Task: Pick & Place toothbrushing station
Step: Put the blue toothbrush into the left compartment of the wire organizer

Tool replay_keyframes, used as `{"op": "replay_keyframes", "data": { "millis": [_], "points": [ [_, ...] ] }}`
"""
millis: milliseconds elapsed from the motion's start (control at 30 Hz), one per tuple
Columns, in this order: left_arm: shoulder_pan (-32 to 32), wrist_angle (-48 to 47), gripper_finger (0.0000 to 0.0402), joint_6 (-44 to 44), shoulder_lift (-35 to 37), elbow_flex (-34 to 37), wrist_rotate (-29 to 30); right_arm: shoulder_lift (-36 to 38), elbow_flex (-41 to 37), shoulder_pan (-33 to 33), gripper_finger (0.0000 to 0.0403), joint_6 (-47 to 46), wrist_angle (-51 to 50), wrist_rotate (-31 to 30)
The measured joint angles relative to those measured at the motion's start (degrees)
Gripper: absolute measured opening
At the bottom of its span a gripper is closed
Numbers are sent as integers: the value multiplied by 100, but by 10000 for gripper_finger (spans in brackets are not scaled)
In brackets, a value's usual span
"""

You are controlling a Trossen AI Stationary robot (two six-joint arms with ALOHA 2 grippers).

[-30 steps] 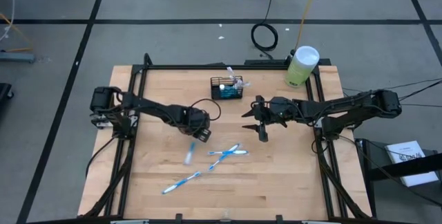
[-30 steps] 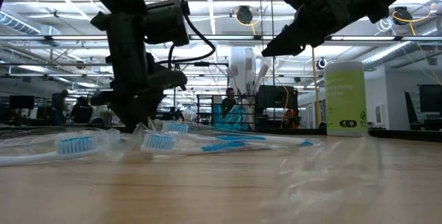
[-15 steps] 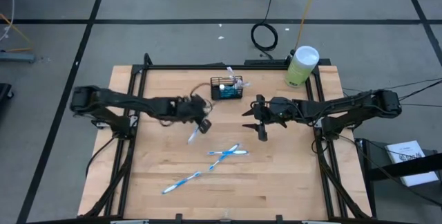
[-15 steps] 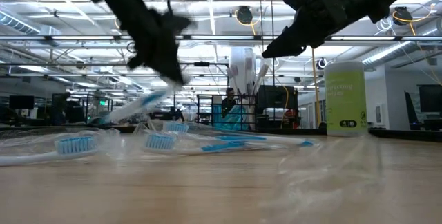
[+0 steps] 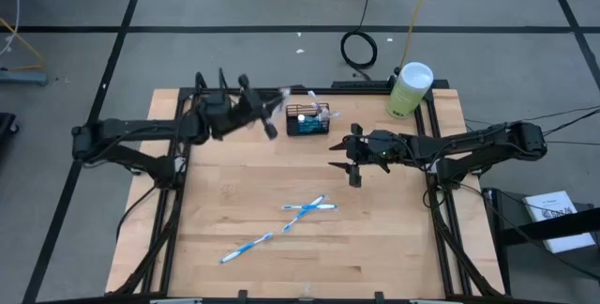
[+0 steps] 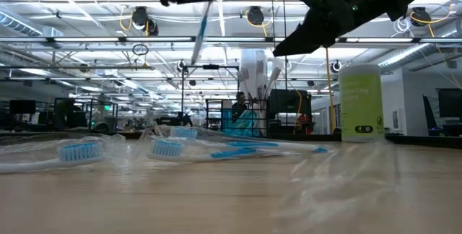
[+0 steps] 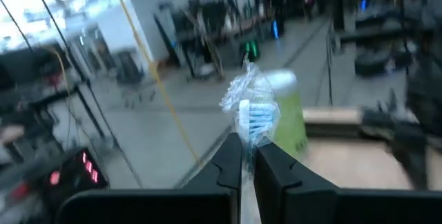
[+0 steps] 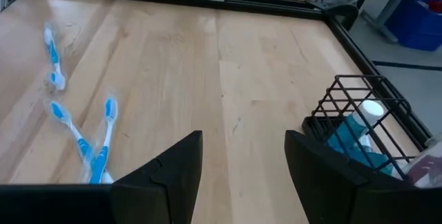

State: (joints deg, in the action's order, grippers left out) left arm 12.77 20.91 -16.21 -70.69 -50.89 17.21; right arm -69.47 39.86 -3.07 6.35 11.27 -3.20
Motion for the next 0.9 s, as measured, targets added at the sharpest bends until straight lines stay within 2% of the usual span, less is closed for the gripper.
{"op": "replay_keyframes", "data": {
  "millis": [167, 333, 467, 667, 900],
  "points": [
    [1142, 1332, 12, 17, -244, 469, -1464, 0, 0, 0, 196, 45, 4, 0],
    [2008, 2501, 12, 887, -690, 883, -2462, 0, 0, 0, 196, 59, 68, 0],
    [2312, 3037, 12, 1249, -1200, 999, -2725, 0, 0, 0, 196, 59, 72, 0],
    [2359, 3936, 12, 1541, -1956, 997, -2927, 0, 0, 0, 196, 44, 72, 0],
    [2359, 4021, 17, 1632, -2381, 997, -2920, 0, 0, 0, 196, 20, 70, 0]
  ]
}}
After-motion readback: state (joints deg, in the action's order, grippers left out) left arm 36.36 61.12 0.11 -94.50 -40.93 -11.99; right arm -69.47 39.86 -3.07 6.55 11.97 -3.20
